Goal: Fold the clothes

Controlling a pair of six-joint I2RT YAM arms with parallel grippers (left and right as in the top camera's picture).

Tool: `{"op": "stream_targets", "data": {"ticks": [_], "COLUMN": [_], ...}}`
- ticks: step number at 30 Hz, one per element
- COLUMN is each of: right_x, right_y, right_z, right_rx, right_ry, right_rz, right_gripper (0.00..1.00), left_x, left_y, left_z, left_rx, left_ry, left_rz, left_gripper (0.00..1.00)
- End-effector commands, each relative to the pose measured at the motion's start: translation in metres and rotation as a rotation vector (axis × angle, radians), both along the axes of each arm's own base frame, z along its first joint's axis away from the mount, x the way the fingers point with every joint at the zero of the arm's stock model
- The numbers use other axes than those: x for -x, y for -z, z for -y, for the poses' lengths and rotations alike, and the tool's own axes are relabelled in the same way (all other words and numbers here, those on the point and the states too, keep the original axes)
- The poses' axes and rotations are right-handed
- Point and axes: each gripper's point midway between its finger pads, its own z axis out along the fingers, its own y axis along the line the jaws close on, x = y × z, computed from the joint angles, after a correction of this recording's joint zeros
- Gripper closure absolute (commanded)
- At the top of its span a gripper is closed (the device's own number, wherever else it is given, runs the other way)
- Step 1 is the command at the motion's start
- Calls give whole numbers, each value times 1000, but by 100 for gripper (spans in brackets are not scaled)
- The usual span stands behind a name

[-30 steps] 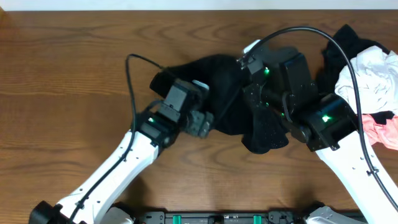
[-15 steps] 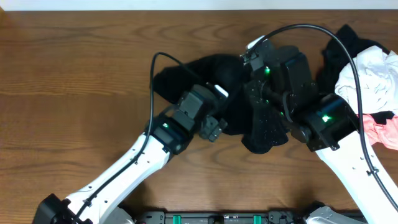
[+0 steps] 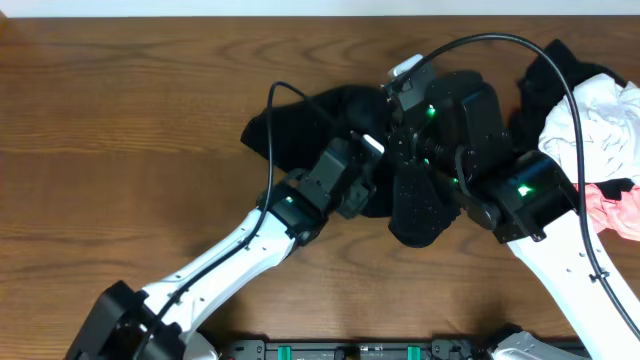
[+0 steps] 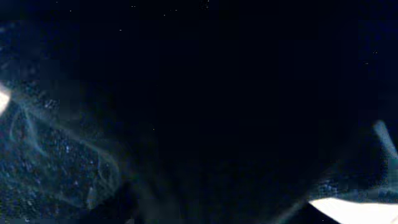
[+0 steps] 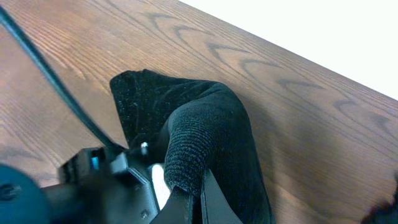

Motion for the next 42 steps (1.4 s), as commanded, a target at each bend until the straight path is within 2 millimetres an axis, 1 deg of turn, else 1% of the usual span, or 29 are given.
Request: {"op": "stream_targets", "data": {"ticks": [1,3,6,7,8,9,12,15,18,21,25,26,28,31,34,37,42], "right_x": [11,13,14,14,14,14,16,16,12,10,7,8,11,13,15,22,35], "right_y": [-23,-29,-33,-34,-32,-30,-21,-13,-5,8,31,35,43,42,38,34,18], "right_z": [-7,-5,1,6,9,11,18,27,43,61,81,84,87,88,88,91,96], "right_rx": [-67,-71,-64,-51,-39,-29,3,27,67,100,149,156,168,198,197,207,254], "right_ry": [-29,-33,-12,6,19,27,43,69,123,170,224,228,229,196,191,179,107], "right_rz": [39,56,75,79,77,74,39,13,-13,-66,-157,-175,-214,-203,-190,-185,-115], "right_gripper": [99,99,99,99,99,99,99,99,99,99,99,99,99,99,99,99,99], "left_x": [-6,-11,-20,-22,-23,-22,-15,-11,-6,1,7,7,7,10,15,22,36], "left_y": [6,4,2,-1,-4,-7,-24,-47,-70,-85,-102,-109,-129,-161,-185,-209,-269], "left_z": [-7,-14,-29,-35,-41,-43,-49,-62,-81,-95,-112,-117,-128,-135,-139,-145,-157], "left_rx": [-30,-57,-115,-139,-156,-162,-181,-187,-217,-230,-218,-216,-214,-213,-207,-207,-146], "left_ry": [-38,-75,-142,-167,-187,-185,-153,-177,-203,-220,-249,-268,-310,-306,-305,-305,-324], "left_rz": [20,49,95,113,128,133,160,206,259,284,306,321,368,427,440,441,493], "left_gripper": [63,76,93,94,94,94,94,94,94,94,94,94,94,94,94,94,94]}}
